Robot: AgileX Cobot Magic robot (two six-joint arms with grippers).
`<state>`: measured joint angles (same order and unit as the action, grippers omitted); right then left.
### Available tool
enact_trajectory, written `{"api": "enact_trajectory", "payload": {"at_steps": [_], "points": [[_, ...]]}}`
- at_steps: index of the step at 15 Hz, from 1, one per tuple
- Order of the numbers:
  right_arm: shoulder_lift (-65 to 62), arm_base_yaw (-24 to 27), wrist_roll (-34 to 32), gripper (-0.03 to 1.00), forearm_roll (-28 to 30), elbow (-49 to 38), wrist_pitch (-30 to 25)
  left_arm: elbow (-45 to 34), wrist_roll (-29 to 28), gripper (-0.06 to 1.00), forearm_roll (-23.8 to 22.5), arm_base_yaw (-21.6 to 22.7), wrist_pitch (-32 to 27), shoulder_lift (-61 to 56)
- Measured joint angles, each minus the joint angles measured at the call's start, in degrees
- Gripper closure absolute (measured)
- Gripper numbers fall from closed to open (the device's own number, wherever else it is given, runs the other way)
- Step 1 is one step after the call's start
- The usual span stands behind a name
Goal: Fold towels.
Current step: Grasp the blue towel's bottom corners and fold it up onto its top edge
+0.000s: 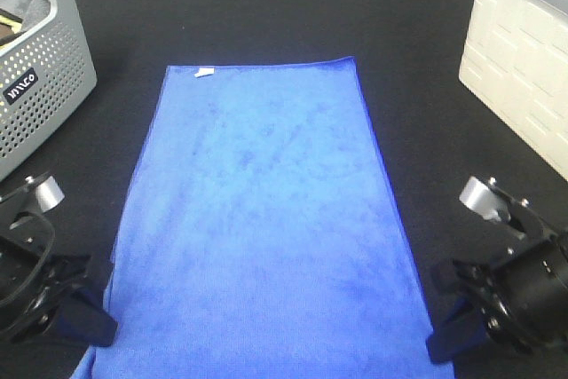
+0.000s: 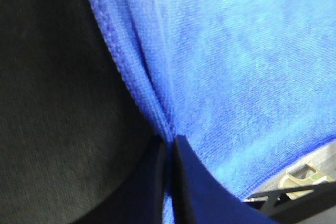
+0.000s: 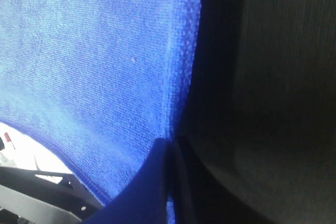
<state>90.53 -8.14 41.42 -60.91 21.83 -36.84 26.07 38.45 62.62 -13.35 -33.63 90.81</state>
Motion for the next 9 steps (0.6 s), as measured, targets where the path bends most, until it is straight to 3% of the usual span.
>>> {"api": "enact_trajectory", "payload": {"at_steps": [5,9], "points": [[-0.80,0.00,0.06,0.97,0.29,2.52,-0.06,-0.11,-0.29,0.93,-0.06,0.00,1.09,-0.57],[4.30,0.00,-3.09,0.97,3.72,17.42,-1.72,11.69,-3.95,0.93,-2.46,1.26,2.18,2.35]]}}
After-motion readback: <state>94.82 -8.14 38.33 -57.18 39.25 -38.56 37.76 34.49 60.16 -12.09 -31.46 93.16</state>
